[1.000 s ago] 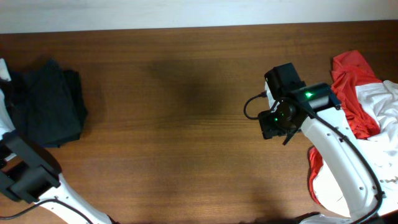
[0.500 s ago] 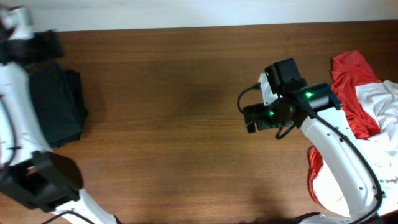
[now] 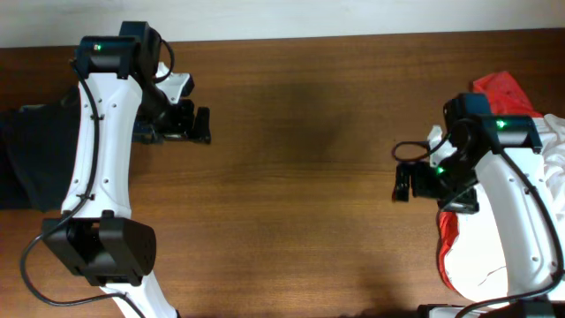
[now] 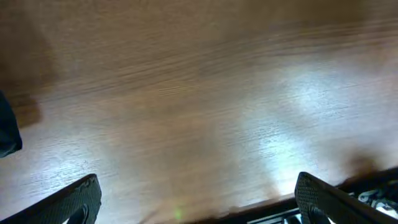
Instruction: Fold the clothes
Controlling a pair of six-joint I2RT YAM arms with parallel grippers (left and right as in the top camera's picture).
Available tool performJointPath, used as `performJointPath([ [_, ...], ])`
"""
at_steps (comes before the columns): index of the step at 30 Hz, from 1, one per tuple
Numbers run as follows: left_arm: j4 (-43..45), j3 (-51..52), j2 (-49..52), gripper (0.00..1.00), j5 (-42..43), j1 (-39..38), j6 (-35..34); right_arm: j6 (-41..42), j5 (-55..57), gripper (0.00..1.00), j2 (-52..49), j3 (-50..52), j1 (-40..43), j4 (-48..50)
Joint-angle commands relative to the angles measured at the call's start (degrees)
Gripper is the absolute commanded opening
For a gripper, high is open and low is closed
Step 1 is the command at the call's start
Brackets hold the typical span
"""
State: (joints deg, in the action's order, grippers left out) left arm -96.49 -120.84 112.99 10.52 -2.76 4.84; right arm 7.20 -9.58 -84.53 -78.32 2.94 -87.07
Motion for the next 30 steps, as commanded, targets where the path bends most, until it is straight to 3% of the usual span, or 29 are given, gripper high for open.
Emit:
performJointPath([
  [1, -0.24, 3.98, -2.95, 0.99, -0.48, 0.2, -0.96, -2.58, 1.92, 0.99, 2.54, -0.33, 0.26, -2.14],
  [4, 4.59, 13.46, -12.24, 0.99, -0.92, 0.2, -0.96, -2.51, 1.9, 0.99, 11.17, 0.26, 0.24, 0.42],
  [12, 44.17, 56.72, -60.87, 0.99, -2.21, 0.17, -1.62, -2.51, 5.95, 0.99, 46.99, 18.34, 0.26, 21.18],
  [15, 50.9, 66.27, -74.25, 0.99, -2.21, 0.2, -1.62, -2.49, 5.97, 0.99, 53.2, 21.16, 0.24, 21.0],
  [21, 40.96, 69.85, -89.88, 0.99, -2.21, 0.17, -1.6, -2.49, 5.97, 0.99, 55.23, 21.22, 0.24, 19.32],
  [26, 28.61, 69.85, -91.76, 0.99, -2.21, 0.2, -1.6, -2.49, 5.97, 0.99, 55.19, 21.22, 0.24, 19.32],
  [30, 28.76, 69.96, -91.76, 0.99, -2.23, 0.2, -1.6, -2.49, 5.97, 0.99, 55.19, 21.22, 0.24, 19.32],
])
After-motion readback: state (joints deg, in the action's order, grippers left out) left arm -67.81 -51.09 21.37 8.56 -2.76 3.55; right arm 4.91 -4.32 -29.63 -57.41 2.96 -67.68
